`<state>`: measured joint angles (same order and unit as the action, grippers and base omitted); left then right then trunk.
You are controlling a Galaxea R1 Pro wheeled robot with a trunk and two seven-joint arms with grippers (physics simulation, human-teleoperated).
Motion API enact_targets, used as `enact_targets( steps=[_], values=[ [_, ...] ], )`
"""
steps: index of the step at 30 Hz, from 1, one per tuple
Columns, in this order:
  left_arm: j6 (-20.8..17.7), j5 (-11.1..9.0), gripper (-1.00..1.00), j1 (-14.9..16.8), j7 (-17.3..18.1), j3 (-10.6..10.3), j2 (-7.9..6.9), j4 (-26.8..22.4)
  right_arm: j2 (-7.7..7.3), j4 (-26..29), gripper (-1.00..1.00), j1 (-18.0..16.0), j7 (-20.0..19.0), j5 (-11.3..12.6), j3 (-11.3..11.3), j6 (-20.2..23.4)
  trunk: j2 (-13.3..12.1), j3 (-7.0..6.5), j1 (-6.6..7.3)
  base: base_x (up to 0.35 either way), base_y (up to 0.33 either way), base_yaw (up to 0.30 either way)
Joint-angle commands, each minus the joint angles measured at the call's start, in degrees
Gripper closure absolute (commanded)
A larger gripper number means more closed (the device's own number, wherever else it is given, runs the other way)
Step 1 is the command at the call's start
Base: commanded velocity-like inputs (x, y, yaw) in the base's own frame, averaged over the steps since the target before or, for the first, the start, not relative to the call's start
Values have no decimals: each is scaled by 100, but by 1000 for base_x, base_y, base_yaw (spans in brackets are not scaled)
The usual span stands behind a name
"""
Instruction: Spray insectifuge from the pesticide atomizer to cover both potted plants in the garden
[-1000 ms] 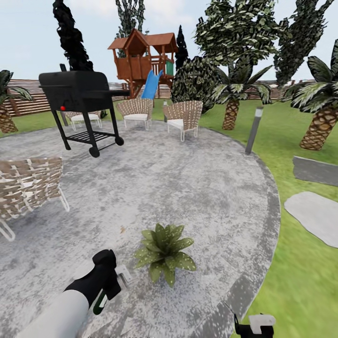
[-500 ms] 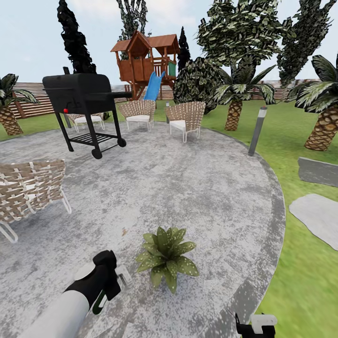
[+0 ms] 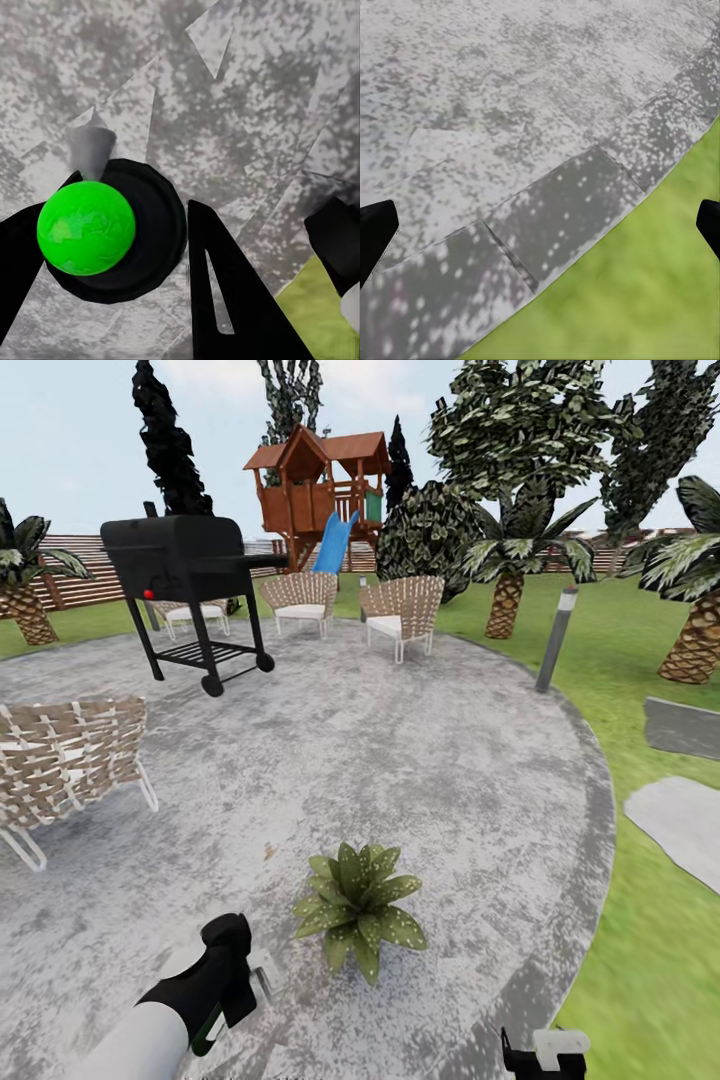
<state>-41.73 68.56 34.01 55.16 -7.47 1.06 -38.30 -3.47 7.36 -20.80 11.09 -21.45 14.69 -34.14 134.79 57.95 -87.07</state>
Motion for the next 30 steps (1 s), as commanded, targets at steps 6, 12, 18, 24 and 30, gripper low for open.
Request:
enact_targets(
  steps=[6, 12, 18, 24, 30],
  values=[
    [-37, 22, 100, 1, 37, -9, 5, -18, 4, -6, -100, -3, 34, -61, 25, -14, 2, 5, 1, 0, -269, 267],
    [-46, 9, 100, 8, 30, -10, 65, -28, 4, -6, -100, -3, 34, -61, 25, -14, 2, 5, 1, 0, -309, 220],
    [-46, 8, 100, 9, 30, -9, 70, -32, 4, -6, -100, -3, 34, -61, 25, -14, 2, 5, 1, 0, -306, 13],
    [-59, 8, 100, 13, 30, 5, 36, -42, 6, -6, -100, -3, 34, -61, 24, -11, 2, 5, 1, 0, -96, 1],
    [-63, 8, 100, 18, 22, 52, -8, -335, 13, -6, -100, -3, 34, -67, 23, -7, 2, 5, 1, 0, -3, 201]
  ],
)
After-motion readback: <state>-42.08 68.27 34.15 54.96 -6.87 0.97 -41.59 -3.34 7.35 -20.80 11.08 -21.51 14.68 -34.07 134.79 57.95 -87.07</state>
